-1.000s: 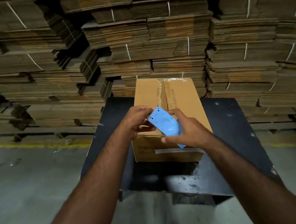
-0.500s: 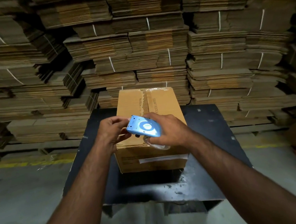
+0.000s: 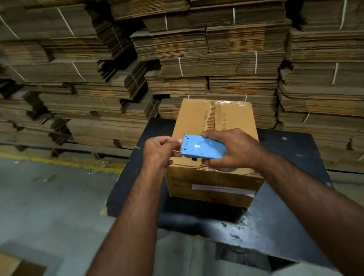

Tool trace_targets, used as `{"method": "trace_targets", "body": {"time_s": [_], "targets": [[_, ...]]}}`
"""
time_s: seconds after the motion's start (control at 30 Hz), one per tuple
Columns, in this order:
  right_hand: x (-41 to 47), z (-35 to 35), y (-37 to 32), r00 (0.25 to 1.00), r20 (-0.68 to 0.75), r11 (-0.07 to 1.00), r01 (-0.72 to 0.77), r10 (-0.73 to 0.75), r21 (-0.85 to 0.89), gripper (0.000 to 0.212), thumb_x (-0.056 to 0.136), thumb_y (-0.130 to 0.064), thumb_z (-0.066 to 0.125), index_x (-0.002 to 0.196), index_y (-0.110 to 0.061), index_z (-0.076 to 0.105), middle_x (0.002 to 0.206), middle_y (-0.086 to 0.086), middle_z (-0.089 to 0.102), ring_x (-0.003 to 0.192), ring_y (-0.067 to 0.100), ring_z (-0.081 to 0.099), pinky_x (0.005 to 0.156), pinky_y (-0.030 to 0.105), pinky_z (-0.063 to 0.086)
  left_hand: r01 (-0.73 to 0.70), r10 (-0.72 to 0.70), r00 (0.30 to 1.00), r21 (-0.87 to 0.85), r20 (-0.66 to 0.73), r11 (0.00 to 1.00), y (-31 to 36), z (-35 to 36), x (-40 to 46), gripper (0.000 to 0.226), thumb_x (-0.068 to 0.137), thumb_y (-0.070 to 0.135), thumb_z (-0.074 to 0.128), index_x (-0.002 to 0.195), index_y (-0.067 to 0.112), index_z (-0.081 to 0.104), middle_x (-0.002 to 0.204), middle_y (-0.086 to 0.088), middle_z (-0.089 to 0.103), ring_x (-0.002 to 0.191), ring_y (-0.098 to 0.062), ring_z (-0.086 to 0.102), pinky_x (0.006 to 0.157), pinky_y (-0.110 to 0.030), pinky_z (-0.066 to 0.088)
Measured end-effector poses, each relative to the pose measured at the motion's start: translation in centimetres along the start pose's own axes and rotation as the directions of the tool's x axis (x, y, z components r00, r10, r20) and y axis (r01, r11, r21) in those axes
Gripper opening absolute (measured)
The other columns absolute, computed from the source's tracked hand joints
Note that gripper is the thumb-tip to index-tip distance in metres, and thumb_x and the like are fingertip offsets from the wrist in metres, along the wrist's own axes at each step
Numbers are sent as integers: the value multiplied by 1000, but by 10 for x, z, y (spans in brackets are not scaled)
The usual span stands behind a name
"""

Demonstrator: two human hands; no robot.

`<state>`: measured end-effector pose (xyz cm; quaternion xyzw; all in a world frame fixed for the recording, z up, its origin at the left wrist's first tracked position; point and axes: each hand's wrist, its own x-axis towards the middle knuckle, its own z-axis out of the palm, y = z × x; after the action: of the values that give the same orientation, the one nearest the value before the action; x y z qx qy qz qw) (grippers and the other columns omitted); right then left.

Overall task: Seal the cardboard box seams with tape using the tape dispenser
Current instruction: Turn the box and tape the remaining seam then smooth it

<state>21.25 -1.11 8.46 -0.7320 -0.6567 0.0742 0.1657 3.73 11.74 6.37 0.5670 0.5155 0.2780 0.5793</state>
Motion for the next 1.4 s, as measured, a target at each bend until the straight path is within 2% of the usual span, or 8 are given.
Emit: {"method": "trace_targets", "body": {"time_s": [0.27,0.37,0.43,0.67,0.87,1.1,1.2,1.4], "targets": [[3,8,5,992,122,993,13,1,-113,82,78,-61,71,148,-33,39,134,2,59,109,20,55,82,36,51,35,-28,995,65,-92,997,-25,10,2,7,82,13,77,77,17,76,86,1,75,83,-14,70,54,-22,53],[5,9,5,995,103,997,28,-20,-77,83,77,-61,72,148,-33,39,135,3,60,110,21,57,84,36,51,27,-21,997,76,-77,997,-24,5,8,12,81,15,78,71,20,76,84,1,76,93,-16,70,72,-34,61],[2,9,9,996,76,999,40,-38,-29,84,77,-59,74,148,-32,40,135,3,60,110,21,58,84,34,50,18,-16,998,39,-62,999,-20,-4,14,8,80,17,80,73,19,76,80,2,77,91,-15,70,76,-37,58],[5,6,21,989,144,995,-5,19,-97,88,70,-72,63,146,-33,43,129,1,64,106,20,59,83,38,53,-47,57,994,116,-90,992,-19,-24,30,5,83,18,78,80,15,75,82,1,74,83,-7,66,63,-25,43],[5,8,20,974,224,986,-2,40,-166,84,76,-69,67,148,-34,41,125,-1,63,98,12,52,78,31,51,35,-21,996,155,-90,987,-46,-36,47,10,78,19,82,74,16,74,81,0,75,93,-16,68,91,-42,54],[30,14,11,933,341,974,-36,113,-224,93,68,-84,58,147,-38,39,123,-2,61,103,17,54,83,37,53,100,-84,991,156,-105,983,-60,-46,62,13,77,21,83,71,16,73,83,-1,76,96,-17,68,97,-46,51],[39,18,5,922,365,968,-37,130,-249,104,58,-98,41,143,-39,44,120,-4,62,102,17,54,82,40,53,120,-105,990,178,-92,977,-68,-46,69,13,78,22,83,71,15,73,84,0,76,95,-17,68,95,-45,52],[56,26,-9,909,392,951,-17,143,-307,93,69,-91,48,144,-37,45,120,-4,62,102,19,56,80,37,52,121,-110,991,155,-81,980,-76,-55,79,10,83,22,79,81,13,74,85,-1,75,87,-10,65,77,-33,47]]}}
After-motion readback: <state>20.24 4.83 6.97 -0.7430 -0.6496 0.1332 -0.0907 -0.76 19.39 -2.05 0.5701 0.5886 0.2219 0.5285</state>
